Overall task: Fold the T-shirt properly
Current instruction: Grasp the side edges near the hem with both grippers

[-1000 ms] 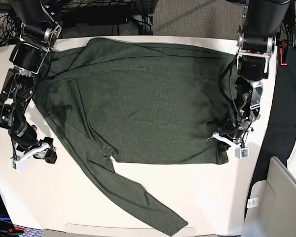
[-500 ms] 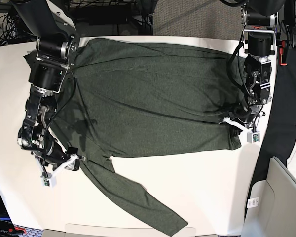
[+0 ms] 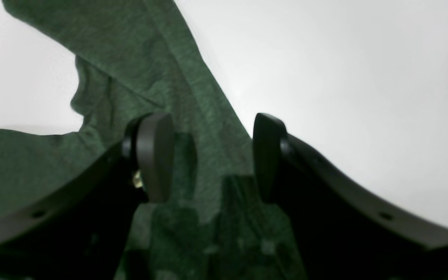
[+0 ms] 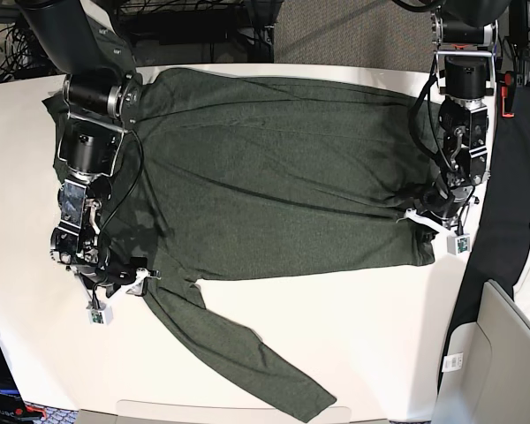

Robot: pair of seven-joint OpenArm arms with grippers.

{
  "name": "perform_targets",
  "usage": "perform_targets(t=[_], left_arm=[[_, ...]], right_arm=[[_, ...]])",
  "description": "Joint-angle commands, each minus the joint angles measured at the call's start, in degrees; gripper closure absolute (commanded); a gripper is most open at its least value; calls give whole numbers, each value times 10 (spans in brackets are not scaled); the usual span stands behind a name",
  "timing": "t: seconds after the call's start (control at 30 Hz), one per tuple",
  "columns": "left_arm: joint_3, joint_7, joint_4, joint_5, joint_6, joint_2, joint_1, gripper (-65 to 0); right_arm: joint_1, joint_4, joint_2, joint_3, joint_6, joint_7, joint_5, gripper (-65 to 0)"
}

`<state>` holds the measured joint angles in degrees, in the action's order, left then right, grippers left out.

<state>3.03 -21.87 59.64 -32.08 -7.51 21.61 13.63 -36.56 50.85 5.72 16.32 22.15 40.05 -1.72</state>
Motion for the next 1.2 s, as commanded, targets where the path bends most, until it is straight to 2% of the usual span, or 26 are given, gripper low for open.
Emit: perform_targets(t=[0.0,0.13,0.23,0.3,0.73,0.8,1.0,1.03,1.17], left_arm=[[-3,13,11,0,-2,9,13,0],[-3,13,11,0,-2,9,13,0],[-3,13,11,0,-2,9,13,0],[-3,13,11,0,-2,9,13,0],[-3,13,11,-1,-2,9,13,0],[-3,13,11,-1,-2,9,13,0],[-3,13,12,-1,-2,9,13,0],[-3,13,13,-1,-2,9,13,0],[-3,13,34,-1,-2,9,12,0]], right_arm=[[-23,1,6,-1,3,-21,-8,-322],[-24,-15,11,-1,0,-44,-7,-322],[-24,-22,16,-1,-37,-49,6,-322],[-23,-23,15,-1,-51,-53,19,-322],[-21,-89,15,-1,-52,-55,24,-315],[-20,-89,15,-1,-52,-54,24,-270],[-20,-90,14,-2,-53,-45,24,-20],[-20,-90,14,-2,-53,-33,24,0],[-20,-83,14,-1,-51,-18,21,-5]])
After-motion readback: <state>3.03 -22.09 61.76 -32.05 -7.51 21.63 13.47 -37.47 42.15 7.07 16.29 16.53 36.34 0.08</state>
